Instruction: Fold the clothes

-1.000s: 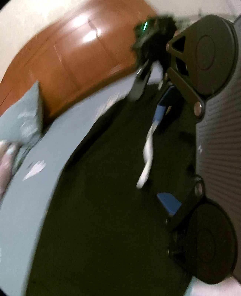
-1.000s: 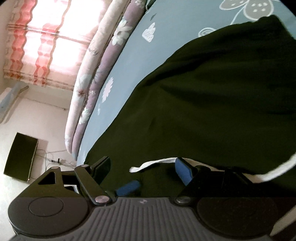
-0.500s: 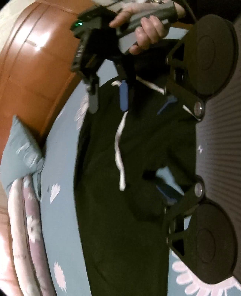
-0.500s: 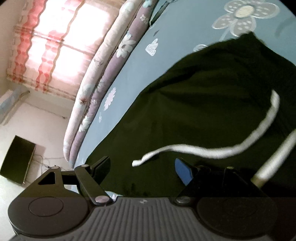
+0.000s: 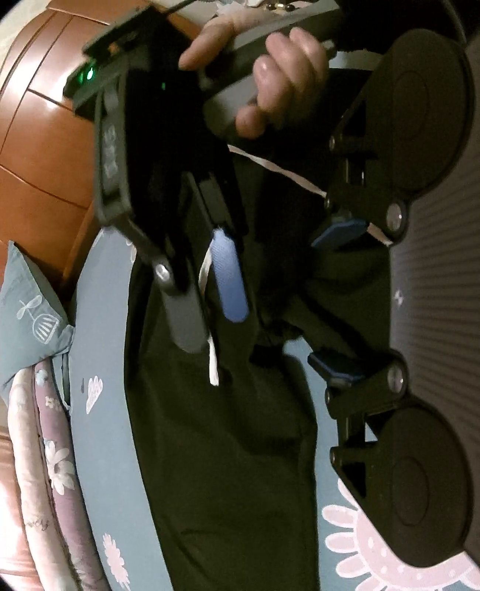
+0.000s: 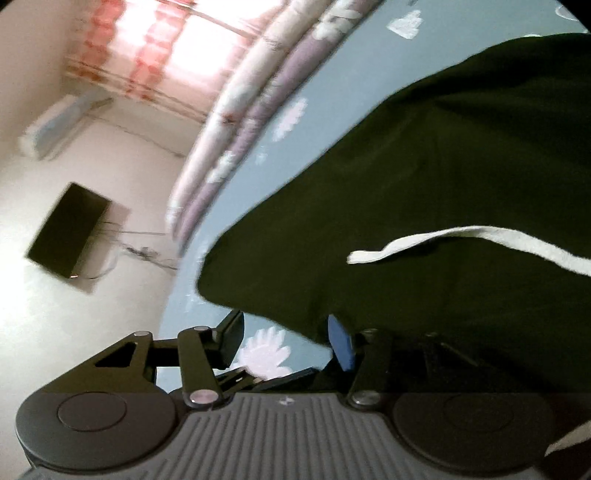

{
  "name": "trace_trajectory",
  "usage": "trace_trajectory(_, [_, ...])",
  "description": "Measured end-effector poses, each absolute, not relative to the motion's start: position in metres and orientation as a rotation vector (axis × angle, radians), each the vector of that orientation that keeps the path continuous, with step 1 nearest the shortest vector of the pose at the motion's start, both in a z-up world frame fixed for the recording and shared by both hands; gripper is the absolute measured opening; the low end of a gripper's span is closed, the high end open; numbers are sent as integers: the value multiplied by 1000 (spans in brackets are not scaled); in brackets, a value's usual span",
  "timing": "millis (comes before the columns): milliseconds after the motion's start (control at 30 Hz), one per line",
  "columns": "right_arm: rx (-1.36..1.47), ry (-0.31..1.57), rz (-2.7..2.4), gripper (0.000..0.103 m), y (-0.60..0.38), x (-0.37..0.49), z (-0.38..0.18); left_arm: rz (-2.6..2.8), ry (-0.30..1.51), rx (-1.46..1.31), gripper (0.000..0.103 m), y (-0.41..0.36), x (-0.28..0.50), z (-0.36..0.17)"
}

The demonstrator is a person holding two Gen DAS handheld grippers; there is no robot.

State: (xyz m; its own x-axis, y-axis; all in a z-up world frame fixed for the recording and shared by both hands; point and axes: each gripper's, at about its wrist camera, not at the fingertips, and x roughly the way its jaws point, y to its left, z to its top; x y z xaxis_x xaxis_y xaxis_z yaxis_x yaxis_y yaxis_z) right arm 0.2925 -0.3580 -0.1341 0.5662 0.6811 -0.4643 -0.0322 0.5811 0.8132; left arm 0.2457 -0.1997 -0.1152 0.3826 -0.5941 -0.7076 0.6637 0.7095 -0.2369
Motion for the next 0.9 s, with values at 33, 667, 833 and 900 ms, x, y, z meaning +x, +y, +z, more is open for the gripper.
trace_trajectory(33, [837, 907, 478, 57, -354, 297, -136, -805, 863, 89, 62, -198, 246, -116])
trace_trajectory(667, [760, 1026, 562, 66, -345, 323, -137, -914, 874, 34, 68, -194, 246, -114])
trace_trajectory(833, [656, 1125, 594, 72, -328, 326, -139, -933, 873, 30, 68, -191, 242, -111])
trace_trajectory(900, [664, 1138, 604, 71, -331, 327, -134, -938, 872, 29, 68, -190, 242, -110])
